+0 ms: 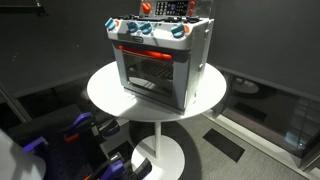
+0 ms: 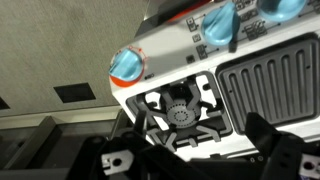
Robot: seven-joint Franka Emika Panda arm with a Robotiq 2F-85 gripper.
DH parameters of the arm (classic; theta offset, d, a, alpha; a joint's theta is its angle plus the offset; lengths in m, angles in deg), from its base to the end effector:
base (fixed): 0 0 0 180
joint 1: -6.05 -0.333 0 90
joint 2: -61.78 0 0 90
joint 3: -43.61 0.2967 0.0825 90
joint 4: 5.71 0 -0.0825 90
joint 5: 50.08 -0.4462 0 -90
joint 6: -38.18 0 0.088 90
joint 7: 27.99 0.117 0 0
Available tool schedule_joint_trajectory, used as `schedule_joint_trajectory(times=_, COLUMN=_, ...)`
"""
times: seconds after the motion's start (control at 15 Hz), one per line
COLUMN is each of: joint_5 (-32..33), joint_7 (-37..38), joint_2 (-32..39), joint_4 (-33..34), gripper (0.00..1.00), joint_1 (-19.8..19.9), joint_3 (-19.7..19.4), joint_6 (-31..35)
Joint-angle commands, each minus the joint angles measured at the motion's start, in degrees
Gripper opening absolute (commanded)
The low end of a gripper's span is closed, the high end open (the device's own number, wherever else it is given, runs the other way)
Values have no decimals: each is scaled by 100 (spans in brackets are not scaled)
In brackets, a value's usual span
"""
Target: Push the top orange button on the right side of the stove button display
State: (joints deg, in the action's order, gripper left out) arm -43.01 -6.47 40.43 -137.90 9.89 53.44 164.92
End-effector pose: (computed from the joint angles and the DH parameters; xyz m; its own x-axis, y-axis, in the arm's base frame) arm 0.5300 0.0527 0.4670 0.9325 -0.1913 0.3064 -0.2221 -0.9726 0.0687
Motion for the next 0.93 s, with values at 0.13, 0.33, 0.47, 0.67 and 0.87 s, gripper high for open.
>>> schedule_joint_trajectory(times=0.13, joint_5=347, joint_7=403, joint_2=1015, joint_4=876, gripper=100, joint_1=87, joint_3=-110, joint_6=448)
schedule_joint_trajectory(times=0.33, joint_5=503, joint_7=573, joint_2=1475, joint_4=1267, gripper=100, joint_1=44, joint_3=-205, joint_6=492)
schedule_joint_trajectory(times=0.47, joint_5=563, joint_7=637, joint_2=1771, joint_4=1553, gripper=100, joint_1=-3, joint_3=-289, joint_6=453)
schedule_joint_trajectory(times=0.67, joint_5=570, joint_7=623, joint_2=2109, joint_4=1916, gripper=100, joint_1=-104, joint_3=-414, joint_6=447)
schedule_joint_trajectory(times=0.87, joint_5=536, joint_7=579, joint_2=2375, joint_4=2223, gripper=100, joint_1=-226, joint_3=-522, joint_6=446)
